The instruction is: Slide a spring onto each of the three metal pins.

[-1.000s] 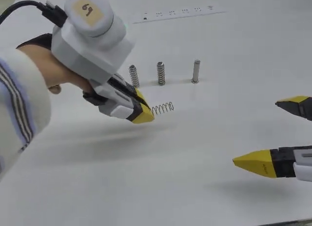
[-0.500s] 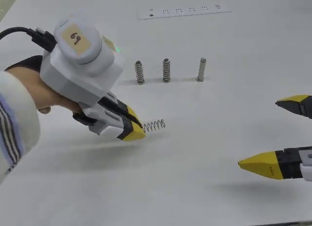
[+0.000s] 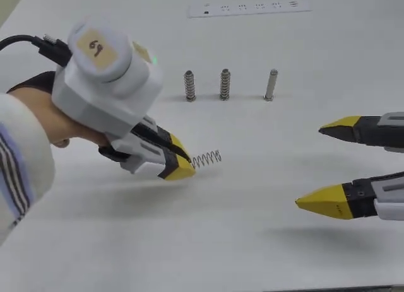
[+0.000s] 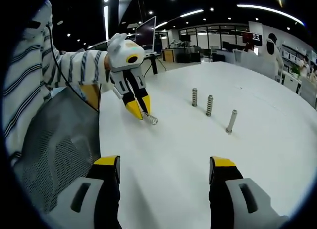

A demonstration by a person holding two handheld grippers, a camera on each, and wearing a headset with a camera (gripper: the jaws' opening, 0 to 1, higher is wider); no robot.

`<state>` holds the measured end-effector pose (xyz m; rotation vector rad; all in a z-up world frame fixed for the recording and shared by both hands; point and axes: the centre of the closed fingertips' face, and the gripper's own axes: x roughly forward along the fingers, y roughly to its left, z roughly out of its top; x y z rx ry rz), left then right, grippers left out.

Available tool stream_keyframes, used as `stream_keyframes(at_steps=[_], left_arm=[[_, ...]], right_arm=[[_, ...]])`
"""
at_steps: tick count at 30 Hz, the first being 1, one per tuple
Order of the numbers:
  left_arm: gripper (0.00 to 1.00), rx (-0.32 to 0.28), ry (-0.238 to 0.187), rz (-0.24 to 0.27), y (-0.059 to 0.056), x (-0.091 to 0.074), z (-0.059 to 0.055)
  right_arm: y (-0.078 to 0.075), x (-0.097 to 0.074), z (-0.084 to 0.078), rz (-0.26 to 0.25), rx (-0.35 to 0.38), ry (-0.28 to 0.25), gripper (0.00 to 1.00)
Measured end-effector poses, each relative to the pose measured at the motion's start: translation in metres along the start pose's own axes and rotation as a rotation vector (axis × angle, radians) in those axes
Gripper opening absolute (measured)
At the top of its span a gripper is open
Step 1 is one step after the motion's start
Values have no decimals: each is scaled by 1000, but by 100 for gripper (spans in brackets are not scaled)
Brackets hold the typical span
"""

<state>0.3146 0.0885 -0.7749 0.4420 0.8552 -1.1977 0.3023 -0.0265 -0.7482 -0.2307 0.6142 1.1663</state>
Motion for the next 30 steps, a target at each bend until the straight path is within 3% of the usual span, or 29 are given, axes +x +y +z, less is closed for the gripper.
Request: stream_keyframes(at_steps=[3,8,14,19,30], left_arm=[[2,11,-12,0,-2,-2,2],[2,29,-12,-9,-5,-3,4],[2,50,-22,-22,-11,-3,7],[2,61,-39,-32,-17,-3,12],[2,76,-63,-49,-24,-5,16]], right_arm=[[11,7,5,69,-42,9,69],[19,18,13,116,-75,9,62],[21,29,23,149,-79,-9,50],[23,37,29,185,-88,-25,34],[34,54,34,252,-87,-17,22]])
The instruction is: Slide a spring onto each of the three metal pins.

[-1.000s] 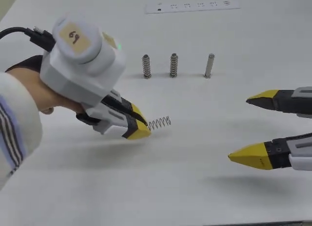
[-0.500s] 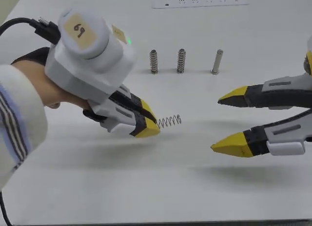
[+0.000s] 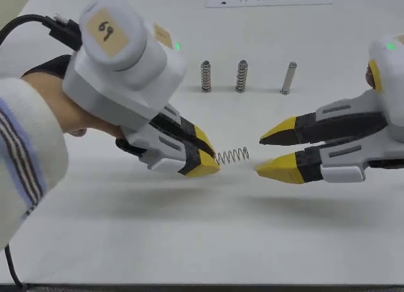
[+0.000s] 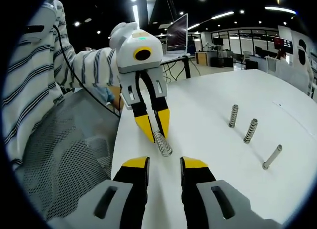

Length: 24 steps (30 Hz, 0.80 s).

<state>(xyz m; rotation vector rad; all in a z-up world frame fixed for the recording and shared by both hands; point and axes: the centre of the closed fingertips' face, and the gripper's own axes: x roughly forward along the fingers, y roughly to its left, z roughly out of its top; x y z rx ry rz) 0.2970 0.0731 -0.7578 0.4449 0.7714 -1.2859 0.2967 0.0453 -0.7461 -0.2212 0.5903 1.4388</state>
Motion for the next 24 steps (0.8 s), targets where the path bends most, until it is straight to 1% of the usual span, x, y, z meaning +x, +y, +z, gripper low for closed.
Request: stream_keyframes(at_steps=[2,5,8,9,11,14,17,22,24], left_arm=[[2,-1,-12,-10,-3,0,1],[2,-5,-21,-14,-4,0,1],[2,-5,-27,-17,-4,0,1],[2,-13,-42,-27,-6,1,2],[2,-17,-51,-28,-6,1,3],[2,-16,-56,-27,-7,0,3],[2,-27,-66,-32,-8,1,3],[2,-29,-77,-37,-9,1,1],[2,-30,-83,-38,-10,2,1]], right_arm=[[2,4,0,14,1,7,21],[3,8,0,25,-5,13,17],[5,11,3,42,3,1,15],[5,13,4,46,5,-2,15],[5,15,4,47,3,-3,14],[6,17,5,54,2,-3,11],[7,18,3,65,2,8,10],[8,18,1,80,-17,21,9],[9,18,1,86,-14,24,9]])
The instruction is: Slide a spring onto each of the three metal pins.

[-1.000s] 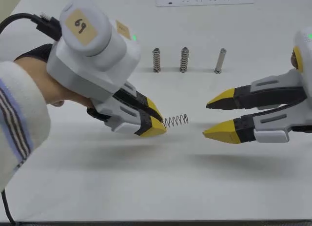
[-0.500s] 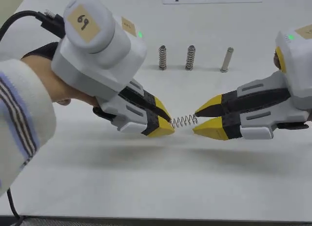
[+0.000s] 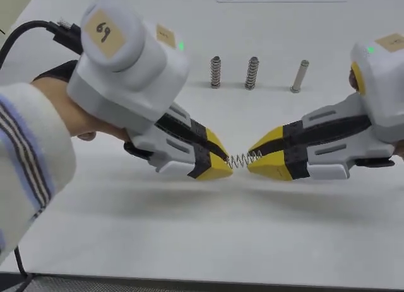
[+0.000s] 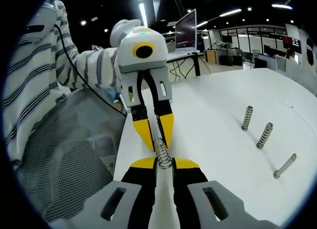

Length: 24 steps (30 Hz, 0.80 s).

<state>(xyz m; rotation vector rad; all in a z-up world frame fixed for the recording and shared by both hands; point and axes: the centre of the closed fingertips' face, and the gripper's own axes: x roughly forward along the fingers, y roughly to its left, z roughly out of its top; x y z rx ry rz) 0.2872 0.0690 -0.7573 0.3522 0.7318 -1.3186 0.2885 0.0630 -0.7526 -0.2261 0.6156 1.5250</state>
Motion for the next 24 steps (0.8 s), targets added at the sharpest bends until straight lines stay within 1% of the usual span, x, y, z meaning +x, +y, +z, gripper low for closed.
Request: stream_keyframes(at_steps=[3,5,9,11,13,14,19,21,24], left_arm=[[2,1,-10,7,0,1,-1],[2,11,-16,13,-2,2,-1],[2,18,-34,6,-6,4,0],[2,31,-49,7,-7,4,2],[2,27,-69,3,-8,3,5],[2,33,-79,8,-8,3,7],[2,29,-111,7,-9,3,13],[2,23,-129,-3,-11,5,15],[2,15,-151,-8,-13,7,17]], right_arm=[[0,0,-2,1,56,12,9],[0,-1,-2,-1,45,14,9],[4,-3,-5,10,44,25,9],[4,-5,-4,10,72,24,9],[6,-9,-3,9,71,23,9],[5,-10,-1,1,65,17,8],[7,-16,2,-17,37,12,8],[9,-19,5,-9,53,0,8],[12,-22,2,-10,41,19,8]])
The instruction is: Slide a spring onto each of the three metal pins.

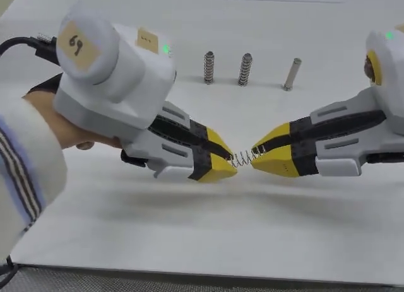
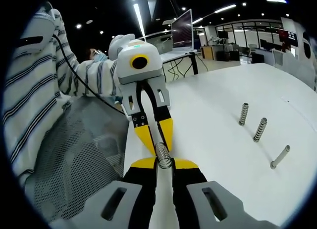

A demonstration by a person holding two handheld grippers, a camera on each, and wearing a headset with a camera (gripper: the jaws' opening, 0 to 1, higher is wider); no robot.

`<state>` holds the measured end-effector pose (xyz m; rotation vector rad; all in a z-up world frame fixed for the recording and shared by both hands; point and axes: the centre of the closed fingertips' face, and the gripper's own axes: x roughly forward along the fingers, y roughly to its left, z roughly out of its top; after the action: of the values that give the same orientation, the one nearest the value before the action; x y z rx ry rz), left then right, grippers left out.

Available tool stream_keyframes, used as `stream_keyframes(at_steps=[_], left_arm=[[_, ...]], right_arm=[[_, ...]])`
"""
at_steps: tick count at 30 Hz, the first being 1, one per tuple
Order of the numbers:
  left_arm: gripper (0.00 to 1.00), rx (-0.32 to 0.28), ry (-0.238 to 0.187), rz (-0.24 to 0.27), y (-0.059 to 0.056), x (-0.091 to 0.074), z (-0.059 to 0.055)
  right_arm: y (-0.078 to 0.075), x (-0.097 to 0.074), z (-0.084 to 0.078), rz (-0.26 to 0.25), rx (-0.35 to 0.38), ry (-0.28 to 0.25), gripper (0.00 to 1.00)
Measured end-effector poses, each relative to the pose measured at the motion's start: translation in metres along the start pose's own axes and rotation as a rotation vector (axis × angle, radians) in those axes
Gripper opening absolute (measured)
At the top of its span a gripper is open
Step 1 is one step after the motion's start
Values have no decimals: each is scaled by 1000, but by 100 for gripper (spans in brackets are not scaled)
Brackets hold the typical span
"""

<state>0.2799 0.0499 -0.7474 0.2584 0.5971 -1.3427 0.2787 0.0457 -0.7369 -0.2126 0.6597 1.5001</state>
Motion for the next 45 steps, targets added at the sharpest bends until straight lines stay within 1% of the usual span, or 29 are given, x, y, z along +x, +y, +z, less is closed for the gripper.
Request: stream_keyframes(at_steps=[4,5,7,9,11,13,15,17,18,21,23,25,31,33,35,36,41,45], left_arm=[[2,4,-21,-2,-2,4,2],[2,15,-29,-5,-2,5,3],[2,23,-43,-12,-4,6,5],[2,33,-55,-8,-4,8,8],[2,41,-62,-14,-6,10,11],[2,47,-68,-21,-7,14,13],[2,56,-69,-28,-9,17,14],[2,67,-67,-33,-11,21,14],[2,73,-68,-32,-11,23,14],[2,87,-69,-36,-12,27,15],[2,87,-72,-38,-13,29,16],[2,86,-76,-34,-15,31,17],[2,96,-85,-22,-15,36,16],[2,97,-92,-20,-15,37,16],[2,104,-102,-18,-17,38,18],[2,111,-109,-12,-18,39,20],[2,104,-141,8,-15,41,27],[2,105,-157,13,-14,42,31]], right_arm=[[4,-4,-1,-11,-23,32,8],[5,-5,0,-15,-22,39,8],[7,-8,-1,-26,6,67,8],[9,-11,0,-40,2,83,8],[12,-14,1,-52,-4,103,7],[11,-17,-1,-63,-12,121,7],[13,-19,-3,-73,-41,160,7],[7,-22,-6,-87,-47,211,7],[7,-21,-5,-92,-48,221,7],[5,-22,-4,-95,-58,247,7],[7,-22,-3,-93,-66,268,7],[5,-23,-4,-94,-83,299,7],[8,-21,-6,-84,-98,334,7],[7,-21,-6,-82,-101,343,7],[9,-22,-3,-72,-102,346,7],[10,-22,-3,-73,-104,349,7],[8,-28,-3,-86,-108,378,7],[9,-32,-4,-88,-148,434,7]])
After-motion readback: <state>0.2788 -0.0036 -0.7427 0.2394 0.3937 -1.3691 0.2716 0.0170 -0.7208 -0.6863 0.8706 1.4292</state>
